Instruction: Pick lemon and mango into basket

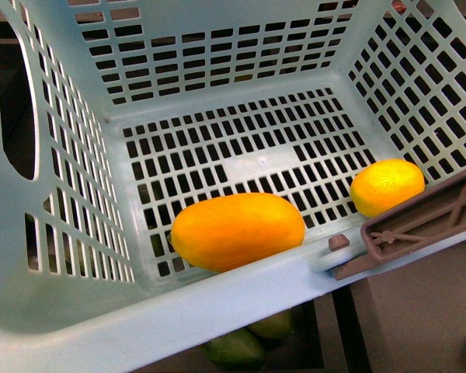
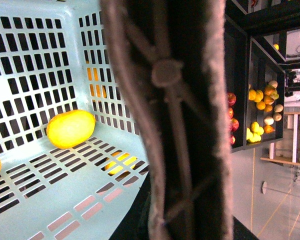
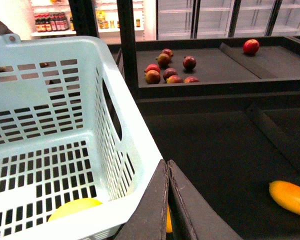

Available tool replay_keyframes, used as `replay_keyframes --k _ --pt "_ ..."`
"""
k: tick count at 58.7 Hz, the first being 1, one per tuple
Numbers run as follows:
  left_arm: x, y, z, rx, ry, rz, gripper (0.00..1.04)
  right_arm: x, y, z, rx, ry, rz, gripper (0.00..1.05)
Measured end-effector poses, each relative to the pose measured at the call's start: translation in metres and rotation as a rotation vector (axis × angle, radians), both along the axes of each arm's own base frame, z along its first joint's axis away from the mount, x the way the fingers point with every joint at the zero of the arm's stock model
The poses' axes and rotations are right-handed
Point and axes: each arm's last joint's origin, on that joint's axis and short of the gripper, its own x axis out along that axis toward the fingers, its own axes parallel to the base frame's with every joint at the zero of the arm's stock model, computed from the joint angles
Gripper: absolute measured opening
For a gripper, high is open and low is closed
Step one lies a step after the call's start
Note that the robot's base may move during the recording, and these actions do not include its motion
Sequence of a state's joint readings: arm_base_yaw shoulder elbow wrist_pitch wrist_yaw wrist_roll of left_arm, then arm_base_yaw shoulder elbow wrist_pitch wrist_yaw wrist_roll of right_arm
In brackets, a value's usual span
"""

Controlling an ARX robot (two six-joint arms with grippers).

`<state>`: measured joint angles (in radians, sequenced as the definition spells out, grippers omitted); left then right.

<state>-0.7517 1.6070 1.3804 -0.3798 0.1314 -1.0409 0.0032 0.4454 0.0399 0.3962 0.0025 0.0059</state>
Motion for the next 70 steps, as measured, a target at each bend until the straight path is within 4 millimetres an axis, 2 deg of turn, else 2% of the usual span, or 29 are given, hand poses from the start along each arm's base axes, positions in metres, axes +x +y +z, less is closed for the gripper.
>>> replay_keyframes --k 49,58,70 --pt "0.0 0.0 0.0 0.0 0.0 0.0 0.06 -0.019 0.0 -0.003 0.0 -0.027 0.001 0.02" --pt "0.0 0.0 0.0 0.0 0.0 0.001 0.06 -0.029 0.0 -0.006 -0.001 -0.016 0.001 0.02" --pt "0.0 0.0 0.0 -0.001 0.0 -0.001 0.06 -0.03 0.0 -0.005 -0.001 -0.022 0.001 0.02"
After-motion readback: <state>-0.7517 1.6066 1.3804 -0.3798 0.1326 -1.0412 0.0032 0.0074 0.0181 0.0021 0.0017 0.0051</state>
